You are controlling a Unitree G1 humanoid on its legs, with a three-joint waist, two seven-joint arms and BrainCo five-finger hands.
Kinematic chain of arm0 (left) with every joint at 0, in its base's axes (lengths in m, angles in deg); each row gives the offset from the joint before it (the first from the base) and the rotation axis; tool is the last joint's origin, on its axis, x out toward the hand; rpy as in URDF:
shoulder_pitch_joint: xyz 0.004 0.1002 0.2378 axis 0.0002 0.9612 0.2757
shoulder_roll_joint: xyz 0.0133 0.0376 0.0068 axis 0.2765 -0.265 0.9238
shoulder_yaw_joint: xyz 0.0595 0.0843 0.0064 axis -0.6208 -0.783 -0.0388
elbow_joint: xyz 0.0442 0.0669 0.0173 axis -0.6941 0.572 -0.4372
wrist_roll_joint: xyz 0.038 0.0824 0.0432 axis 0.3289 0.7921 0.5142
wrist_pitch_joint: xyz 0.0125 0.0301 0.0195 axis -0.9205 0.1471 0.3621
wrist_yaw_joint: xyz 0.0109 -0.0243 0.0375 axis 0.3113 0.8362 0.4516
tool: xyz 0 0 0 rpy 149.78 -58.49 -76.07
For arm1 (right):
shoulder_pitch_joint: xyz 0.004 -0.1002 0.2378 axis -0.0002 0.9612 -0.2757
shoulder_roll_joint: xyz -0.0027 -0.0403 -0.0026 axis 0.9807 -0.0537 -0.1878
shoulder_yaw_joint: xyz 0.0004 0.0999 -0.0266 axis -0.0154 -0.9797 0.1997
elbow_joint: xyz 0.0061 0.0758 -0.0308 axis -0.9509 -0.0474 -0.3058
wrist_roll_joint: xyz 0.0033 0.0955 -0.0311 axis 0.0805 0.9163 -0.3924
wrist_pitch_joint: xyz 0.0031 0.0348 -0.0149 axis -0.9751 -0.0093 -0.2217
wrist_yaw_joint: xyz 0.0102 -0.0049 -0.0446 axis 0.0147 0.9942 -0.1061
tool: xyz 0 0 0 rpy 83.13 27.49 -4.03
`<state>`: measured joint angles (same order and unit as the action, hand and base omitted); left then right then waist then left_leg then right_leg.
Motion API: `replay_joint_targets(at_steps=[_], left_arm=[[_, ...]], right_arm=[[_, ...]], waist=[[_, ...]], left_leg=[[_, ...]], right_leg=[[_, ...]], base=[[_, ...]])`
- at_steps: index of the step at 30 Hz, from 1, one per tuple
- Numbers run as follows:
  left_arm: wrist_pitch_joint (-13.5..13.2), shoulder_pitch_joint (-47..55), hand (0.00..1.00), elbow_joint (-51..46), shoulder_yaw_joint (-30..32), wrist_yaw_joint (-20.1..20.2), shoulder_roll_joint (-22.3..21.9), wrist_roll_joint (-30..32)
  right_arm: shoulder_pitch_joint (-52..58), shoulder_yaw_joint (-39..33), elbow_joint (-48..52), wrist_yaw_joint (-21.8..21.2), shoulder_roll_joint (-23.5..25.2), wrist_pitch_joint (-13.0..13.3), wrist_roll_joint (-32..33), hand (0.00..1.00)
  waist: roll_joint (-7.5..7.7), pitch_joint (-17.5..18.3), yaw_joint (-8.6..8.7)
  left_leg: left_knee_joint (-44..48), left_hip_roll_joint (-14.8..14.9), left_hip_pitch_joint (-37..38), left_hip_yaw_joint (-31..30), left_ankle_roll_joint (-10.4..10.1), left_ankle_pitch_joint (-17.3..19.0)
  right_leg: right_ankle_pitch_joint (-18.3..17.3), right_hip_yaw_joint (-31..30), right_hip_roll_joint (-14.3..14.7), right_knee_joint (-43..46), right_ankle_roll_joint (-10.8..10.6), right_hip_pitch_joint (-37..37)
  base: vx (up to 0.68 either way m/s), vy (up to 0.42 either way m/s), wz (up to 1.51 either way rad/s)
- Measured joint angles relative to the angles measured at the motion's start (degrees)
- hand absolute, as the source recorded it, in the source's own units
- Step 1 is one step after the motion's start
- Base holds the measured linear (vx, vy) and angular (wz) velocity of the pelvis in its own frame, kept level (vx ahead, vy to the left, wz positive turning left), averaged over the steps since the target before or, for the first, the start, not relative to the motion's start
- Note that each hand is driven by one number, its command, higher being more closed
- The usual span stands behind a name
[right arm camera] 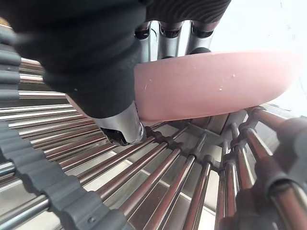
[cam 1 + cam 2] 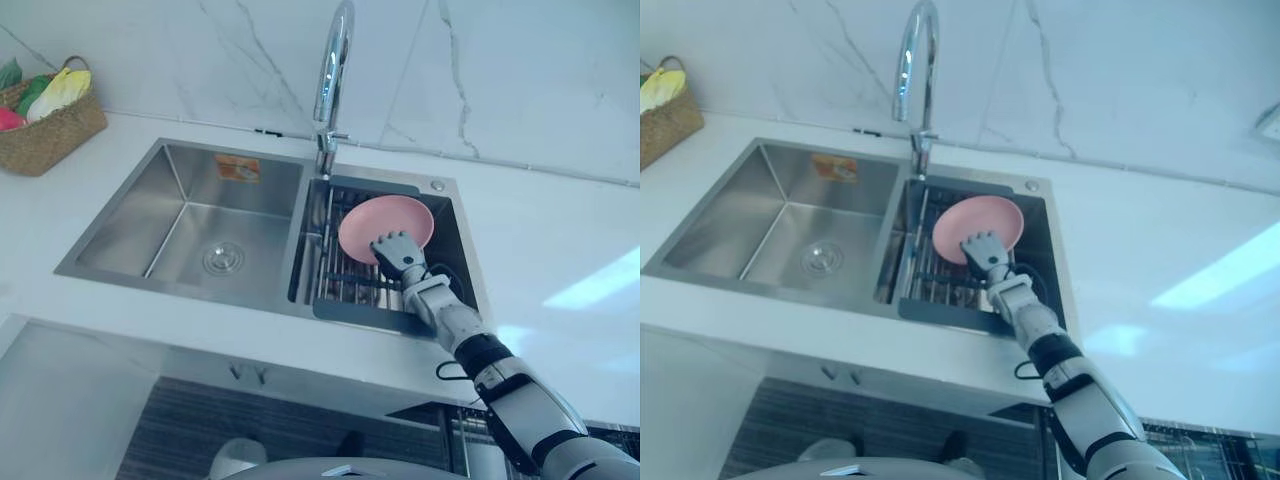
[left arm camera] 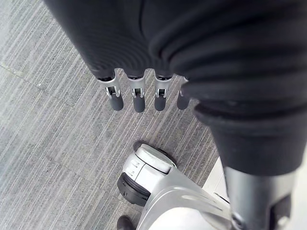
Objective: Walk over to the sink, pick up the cup, carry it to the dishwasher, place the cup inside the dishwasher, then close the dishwasher door
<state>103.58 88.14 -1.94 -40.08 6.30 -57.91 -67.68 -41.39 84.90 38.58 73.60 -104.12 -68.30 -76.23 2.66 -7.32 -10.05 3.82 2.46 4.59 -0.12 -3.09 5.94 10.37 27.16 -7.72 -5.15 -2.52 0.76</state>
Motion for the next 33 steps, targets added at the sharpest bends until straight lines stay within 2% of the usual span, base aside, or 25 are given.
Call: replay_joint_targets(at_steps=[4, 10, 12, 21, 24, 28, 33], left_arm=[[-0.42, 0.03, 0.0, -0.07, 0.06, -0.01, -0.02, 1.2], [-0.46, 0.09, 0.0, -0.83, 0.34, 0.01, -0.08, 1.53], [-0.46, 0.12, 0.0, -0.93, 0.39, 0.01, -0.11, 1.57], [-0.45, 0.37, 0.0, -0.92, 0.51, 0.2, -0.23, 1.75], [-0.39, 1.13, 0.0, -0.87, 0.57, 0.84, -0.37, 2.24], [-0.37, 1.18, 0.0, -0.38, 0.55, 0.95, -0.53, 3.85], [-0.25, 1.14, 0.0, 0.32, 0.27, 0.93, 0.13, 5.67]], right_arm=[[-0.08, 0.0, 1.07, 1.58, -2.03, 2.38, 0.64, 1.0], [-4.01, 0.4, 2.88, 1.52, -4.53, 6.76, 0.61, 1.0], [-4.53, 0.4, 3.81, 1.22, -5.52, 7.35, 0.62, 1.0], [-6.53, 0.3, 9.49, -0.81, -11.11, 8.09, 1.28, 1.0], [-6.44, -1.07, 13.09, -1.81, -12.59, 8.09, 1.78, 1.0], [-3.94, -7.68, 18.87, -2.42, -15.84, 8.08, 4.12, 1.0], [0.1, -11.03, 21.0, -2.48, -17.76, 8.28, 6.31, 1.0]], waist=[[-0.09, -0.26, 0.0], [-0.31, -1.9, 0.9], [-0.31, -1.9, 0.85], [-0.32, -1.91, 1.58], [-0.32, -1.91, 2.78], [-0.26, -1.87, 3.83], [-0.09, -1.72, 5.7]], left_leg=[[0.01, -0.01, 0.38, 0.01, 0.05, 0.06], [0.11, 0.01, 0.32, 0.18, 0.01, 0.03], [0.11, 0.02, 0.2, 0.2, -0.06, -0.02], [0.1, 0.12, -0.05, 0.77, -0.12, -0.19], [0.08, 0.12, 0.67, 2.16, 0.05, 0.13], [0.08, 0.1, 1.6, 4.96, 0.34, 0.96], [0.11, 0.26, 2.61, 6.9, 0.3, 1.84]], right_leg=[[0.03, -0.08, 0.0, 0.0, 0.0, 0.01], [-0.05, -0.45, 0.07, -0.01, -0.04, -0.21], [-0.12, -0.55, 0.1, -0.01, -0.08, -0.38], [0.04, -1.2, 0.19, 0.0, 0.12, -0.91], [0.34, -2.47, 0.29, 0.0, 0.23, -1.0], [0.78, -5.01, 0.55, 0.0, 0.05, -1.69], [0.76, -6.86, 1.06, -0.01, -0.01, -1.92]], base=[[0.02, 0.007, -0.01], [-0.01, 0.003, -0.03], [0.0, 0.0, 0.0], [0.0, 0.002, -0.02], [0.02, 0.027, -0.24], [0.02, 0.037, -0.32], [0.02, 0.033, -0.27]])
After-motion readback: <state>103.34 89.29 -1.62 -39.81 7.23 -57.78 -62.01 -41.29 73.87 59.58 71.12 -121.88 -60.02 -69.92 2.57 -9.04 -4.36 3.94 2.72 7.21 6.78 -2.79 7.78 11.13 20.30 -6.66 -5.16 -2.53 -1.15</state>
